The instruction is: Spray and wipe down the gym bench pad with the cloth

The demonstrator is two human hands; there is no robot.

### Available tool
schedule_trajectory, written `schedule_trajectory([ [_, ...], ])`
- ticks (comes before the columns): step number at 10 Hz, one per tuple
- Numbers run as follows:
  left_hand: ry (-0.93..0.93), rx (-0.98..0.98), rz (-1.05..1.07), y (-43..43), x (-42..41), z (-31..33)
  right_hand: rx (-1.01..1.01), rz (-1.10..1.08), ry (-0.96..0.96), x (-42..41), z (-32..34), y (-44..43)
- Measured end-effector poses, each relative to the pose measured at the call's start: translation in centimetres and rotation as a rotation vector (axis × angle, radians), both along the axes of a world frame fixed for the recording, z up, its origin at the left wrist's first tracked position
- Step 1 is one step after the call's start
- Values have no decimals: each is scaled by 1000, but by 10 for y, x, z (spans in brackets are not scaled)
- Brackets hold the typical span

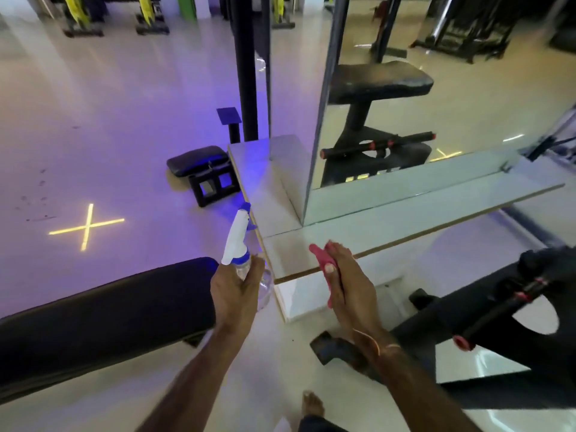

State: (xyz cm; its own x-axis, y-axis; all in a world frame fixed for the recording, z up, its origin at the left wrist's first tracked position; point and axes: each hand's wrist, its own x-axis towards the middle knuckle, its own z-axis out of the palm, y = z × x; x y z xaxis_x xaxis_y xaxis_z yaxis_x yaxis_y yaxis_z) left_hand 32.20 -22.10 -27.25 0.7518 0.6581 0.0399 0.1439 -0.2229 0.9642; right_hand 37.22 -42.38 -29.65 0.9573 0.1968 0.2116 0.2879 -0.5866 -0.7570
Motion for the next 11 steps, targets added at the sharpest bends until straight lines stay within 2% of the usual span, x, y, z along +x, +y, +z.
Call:
schedule_trajectory([
  [1,-16,-15,16,-32,39,7,-123,103,-170,50,-4,-13],
  [2,-48,-31,17,-49,75,7,-304,240,-153,101,-10,-9],
  [3,-34,-51,28,-55,102,-2,-532,308,77,129,-39,-16],
  [4,-52,-31,37,-55,116,-12,-667,352,72,139,-62,-33],
  [7,-67,85,63,-60,129,-21,-743,354,50,158,-58,-49],
  [8,-44,119,56,-57,126,-26,-714,338,67,151,-56,-47],
  [9,62,231,41,-55,117,-34,-666,303,71,142,-49,-45],
  [10,73,346,2,-51,97,-44,-598,317,42,130,-42,-43],
  [11,135,533,-40,-46,73,-47,-513,280,-5,114,-32,-36],
])
